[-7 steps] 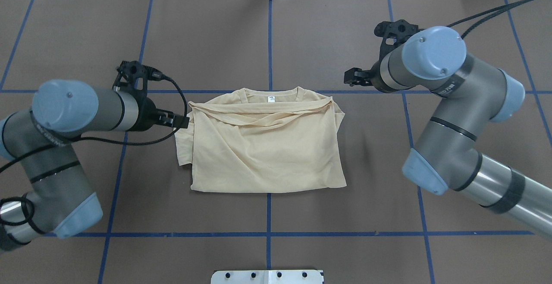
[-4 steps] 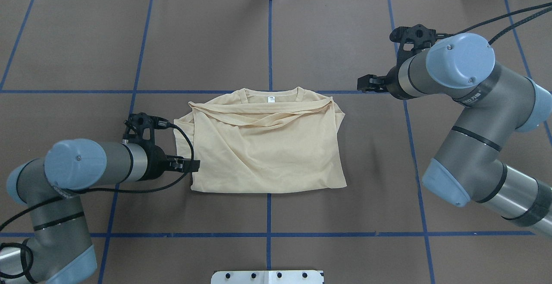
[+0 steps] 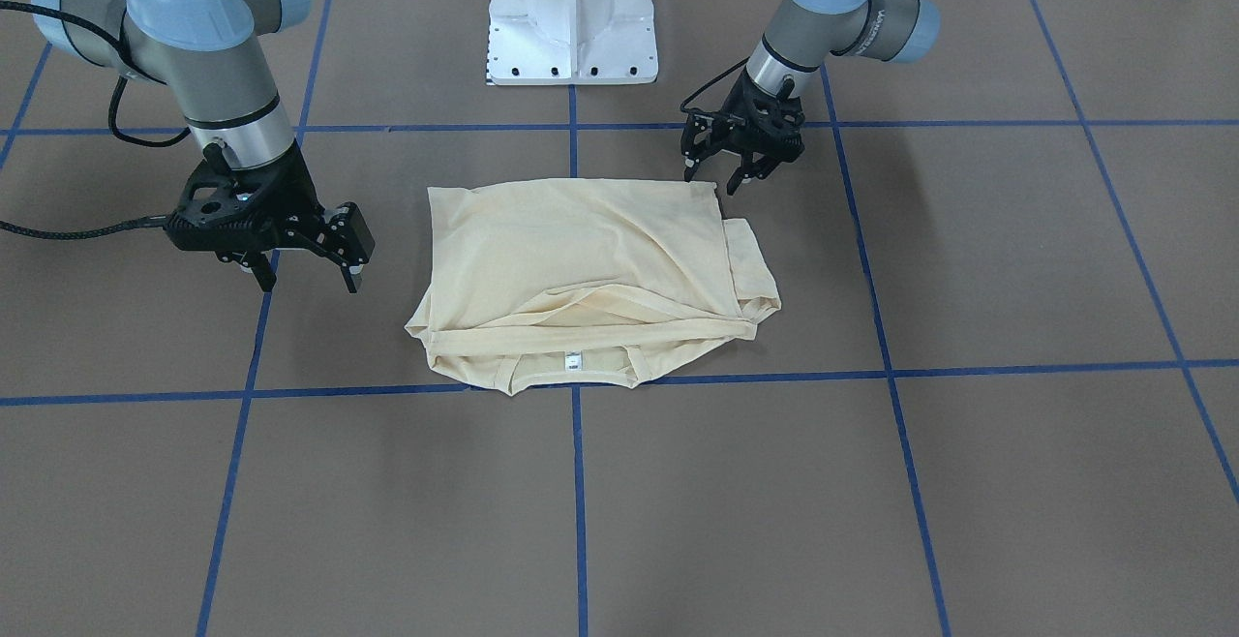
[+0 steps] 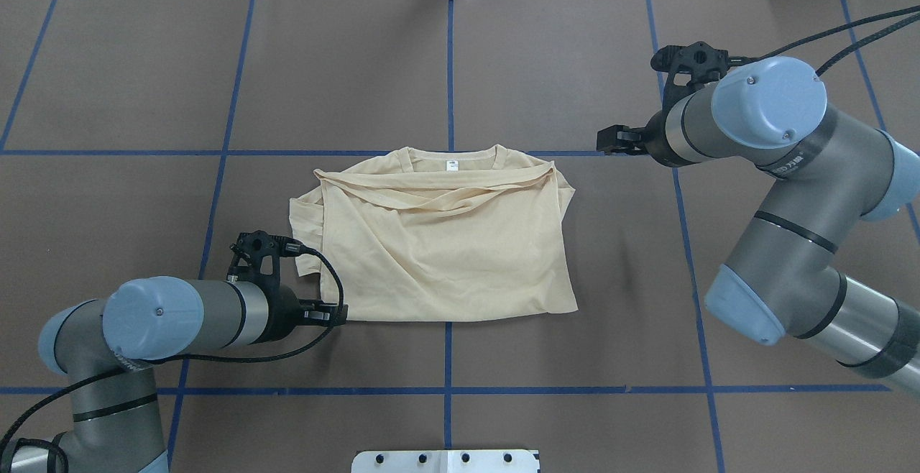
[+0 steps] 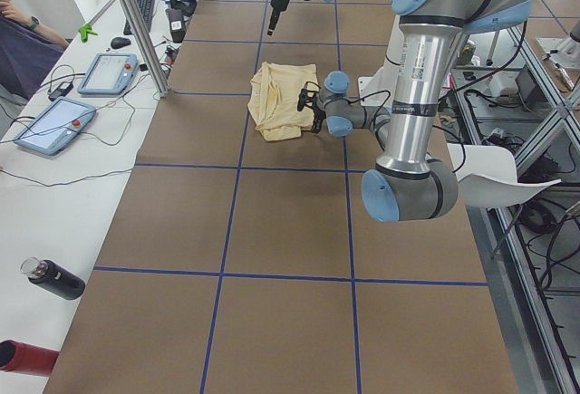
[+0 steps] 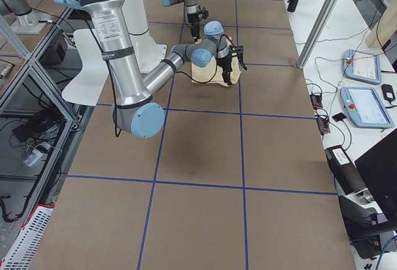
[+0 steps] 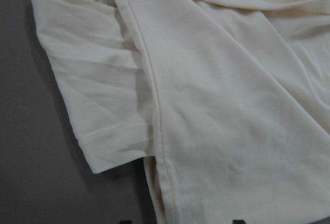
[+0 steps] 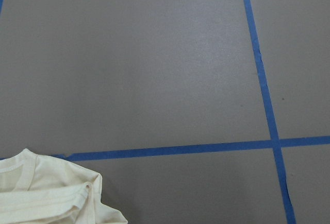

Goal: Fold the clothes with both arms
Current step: 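Lower the left gripper to the folded shirt's nearest side edge and grasp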

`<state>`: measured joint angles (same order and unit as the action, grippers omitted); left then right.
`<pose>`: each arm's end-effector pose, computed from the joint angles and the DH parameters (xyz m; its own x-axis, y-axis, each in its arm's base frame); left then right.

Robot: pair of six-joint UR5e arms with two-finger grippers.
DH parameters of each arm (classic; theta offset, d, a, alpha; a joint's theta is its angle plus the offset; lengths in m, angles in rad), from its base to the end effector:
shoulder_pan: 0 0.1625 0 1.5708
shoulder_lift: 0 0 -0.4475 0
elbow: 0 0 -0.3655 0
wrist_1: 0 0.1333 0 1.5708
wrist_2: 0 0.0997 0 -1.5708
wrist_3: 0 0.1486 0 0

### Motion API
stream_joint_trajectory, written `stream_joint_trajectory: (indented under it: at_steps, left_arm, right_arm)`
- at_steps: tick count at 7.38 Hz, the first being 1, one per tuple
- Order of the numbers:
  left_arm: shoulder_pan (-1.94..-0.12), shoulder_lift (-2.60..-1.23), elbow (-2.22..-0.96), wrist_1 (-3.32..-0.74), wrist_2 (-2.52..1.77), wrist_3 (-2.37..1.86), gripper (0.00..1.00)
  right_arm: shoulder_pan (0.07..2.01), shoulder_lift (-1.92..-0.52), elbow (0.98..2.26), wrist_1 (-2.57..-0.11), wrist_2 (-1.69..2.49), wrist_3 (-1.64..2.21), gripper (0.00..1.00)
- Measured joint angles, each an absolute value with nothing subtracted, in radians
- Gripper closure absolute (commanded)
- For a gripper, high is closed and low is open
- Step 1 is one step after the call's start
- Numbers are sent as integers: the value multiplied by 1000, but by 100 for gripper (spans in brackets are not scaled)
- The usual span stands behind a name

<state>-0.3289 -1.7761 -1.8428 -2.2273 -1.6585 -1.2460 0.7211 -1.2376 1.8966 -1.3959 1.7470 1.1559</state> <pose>0.5216 -0.3051 0.4050 0.4583 0.1795 -0.8705 0.1059 0.9614 0.2540 -0.3879 -0.4837 0.3861 0.6846 0.0734 0.7252 -0.3022 0.9340 0.1907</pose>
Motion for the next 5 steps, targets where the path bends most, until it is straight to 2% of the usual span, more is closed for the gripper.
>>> stream_joint_trajectory:
  at_steps: [3, 4, 5]
  left_arm:
    - [-319, -1783, -1836, -2227, -1658, -1246, 77]
    - [-318, -1784, -1836, -2227, -1658, -1246, 100]
    - [-318, -1783, -1836, -2226, -1657, -1245, 100]
  right_arm:
    - [720, -1237, 1895, -1396, 1745, 1160, 0]
    - [720, -1237, 1894, -1396, 1745, 1162, 0]
    - [719, -1238, 1894, -1396, 1744, 1165, 0]
